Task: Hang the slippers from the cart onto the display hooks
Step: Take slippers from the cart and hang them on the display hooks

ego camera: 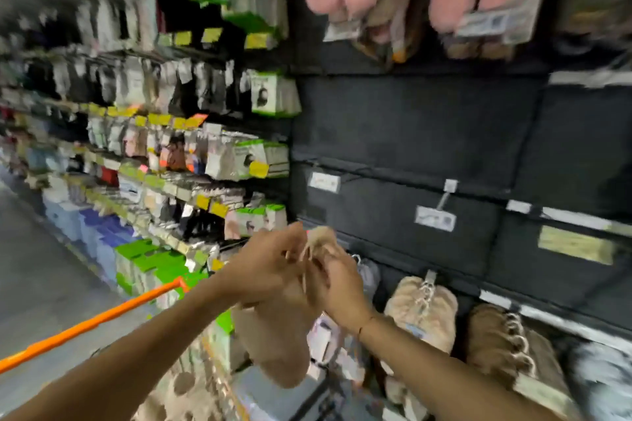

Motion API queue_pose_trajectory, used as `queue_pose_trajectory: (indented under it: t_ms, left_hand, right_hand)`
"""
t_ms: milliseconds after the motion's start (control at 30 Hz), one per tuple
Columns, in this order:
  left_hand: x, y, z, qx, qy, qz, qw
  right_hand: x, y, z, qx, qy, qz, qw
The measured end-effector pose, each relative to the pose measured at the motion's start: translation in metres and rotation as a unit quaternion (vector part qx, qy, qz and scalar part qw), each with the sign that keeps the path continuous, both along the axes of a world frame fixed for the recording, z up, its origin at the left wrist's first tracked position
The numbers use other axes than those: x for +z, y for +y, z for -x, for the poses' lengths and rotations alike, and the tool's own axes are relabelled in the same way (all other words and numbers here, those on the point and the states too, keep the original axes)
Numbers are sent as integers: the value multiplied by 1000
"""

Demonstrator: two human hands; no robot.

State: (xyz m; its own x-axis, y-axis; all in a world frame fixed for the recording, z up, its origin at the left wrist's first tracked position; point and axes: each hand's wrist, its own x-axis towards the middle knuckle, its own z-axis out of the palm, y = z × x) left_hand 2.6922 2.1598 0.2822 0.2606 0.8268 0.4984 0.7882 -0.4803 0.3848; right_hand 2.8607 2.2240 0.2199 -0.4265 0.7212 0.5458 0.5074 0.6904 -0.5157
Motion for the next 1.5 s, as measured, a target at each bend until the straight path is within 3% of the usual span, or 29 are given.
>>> queue_pose_trajectory:
  t_ms: [100,233,433,567,767,1000,1100,1367,1500]
  left_hand:
    - [70,22,-98,-83,-15,-30,996]
    - [142,41,-240,-153,-83,-28,984]
    - [193,61,-439,-179,-139,-82,970]
    - [221,71,-553,-193,-179,-95,960]
    - [248,92,-685,-225,-143,-54,962]
    - [263,121,-741,-274,-240,-190,912]
    - [264,136,-749,-285,-273,-193,898]
    - [246,154,-753,-219,-281,-280,891]
    - [241,163,-755,-213,-241,-290,901]
  right_hand:
    - [77,-6,-109,-122,5,-95,988]
    - [158,-23,-260,-275,-21,-219,936]
    - [244,-58,-439,-410,-51,-206,887]
    - [279,-69,-529,-493,-65,-141,856]
    - [301,-50,-642,-567,-43,-23,822]
    - [314,-8,-708,-523,14,-196,829]
    - [324,8,-718,-511,-8,-250,823]
    - [313,34,-724,-480,-56,-371,793]
    - [304,47,-731,-451,-42,-371,811]
